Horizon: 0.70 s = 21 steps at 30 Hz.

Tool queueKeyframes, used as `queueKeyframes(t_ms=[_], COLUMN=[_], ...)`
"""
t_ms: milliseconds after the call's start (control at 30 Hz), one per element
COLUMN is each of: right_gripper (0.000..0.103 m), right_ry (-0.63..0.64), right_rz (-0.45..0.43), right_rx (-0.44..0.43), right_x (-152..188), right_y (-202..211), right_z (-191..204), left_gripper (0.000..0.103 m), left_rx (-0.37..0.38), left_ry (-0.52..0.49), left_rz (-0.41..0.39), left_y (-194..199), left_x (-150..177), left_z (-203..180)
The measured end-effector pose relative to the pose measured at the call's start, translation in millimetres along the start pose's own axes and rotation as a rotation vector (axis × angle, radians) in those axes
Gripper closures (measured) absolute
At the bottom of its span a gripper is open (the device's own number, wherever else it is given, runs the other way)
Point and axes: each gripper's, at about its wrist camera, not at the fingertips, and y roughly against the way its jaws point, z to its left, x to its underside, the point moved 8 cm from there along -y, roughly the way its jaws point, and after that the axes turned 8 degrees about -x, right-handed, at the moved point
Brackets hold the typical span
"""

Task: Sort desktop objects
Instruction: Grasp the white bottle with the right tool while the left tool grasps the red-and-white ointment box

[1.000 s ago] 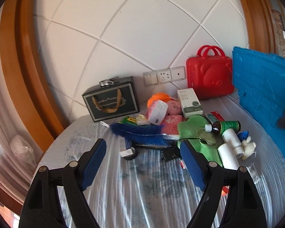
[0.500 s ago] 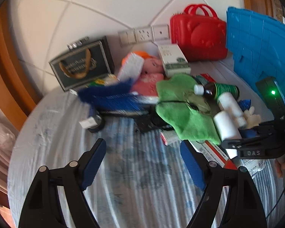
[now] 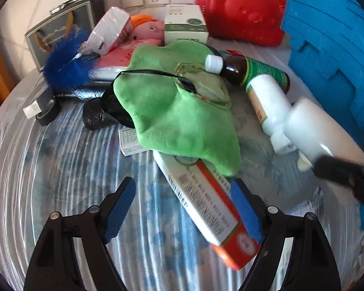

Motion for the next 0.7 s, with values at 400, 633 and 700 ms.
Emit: queueKeyframes(t_ms=[400, 633, 700], right_gripper=[0.059, 0.059, 0.059], right_ry=[0.009, 0.069, 0.096], right_rz=[-0.035, -0.087, -0.123], right_rx=[-0.041, -0.021, -0.01], right_x=[-1.1, -2.1, -6.2], right_y=[20.4, 40.9, 54.4], right_z=[2.3, 25.6, 38.5], left_gripper=[0.06, 0.062, 0.062], left_rx=[-0.005, -0.063, -0.106], left_ry=[-0.019, -0.079, -0.128], left_rz=[0.05, -0.138, -0.248], left_y=[-8.4, 60.0, 98.1], left_x=[15.9, 4.0, -13.3], left_z=[15.0, 52.5, 56.8])
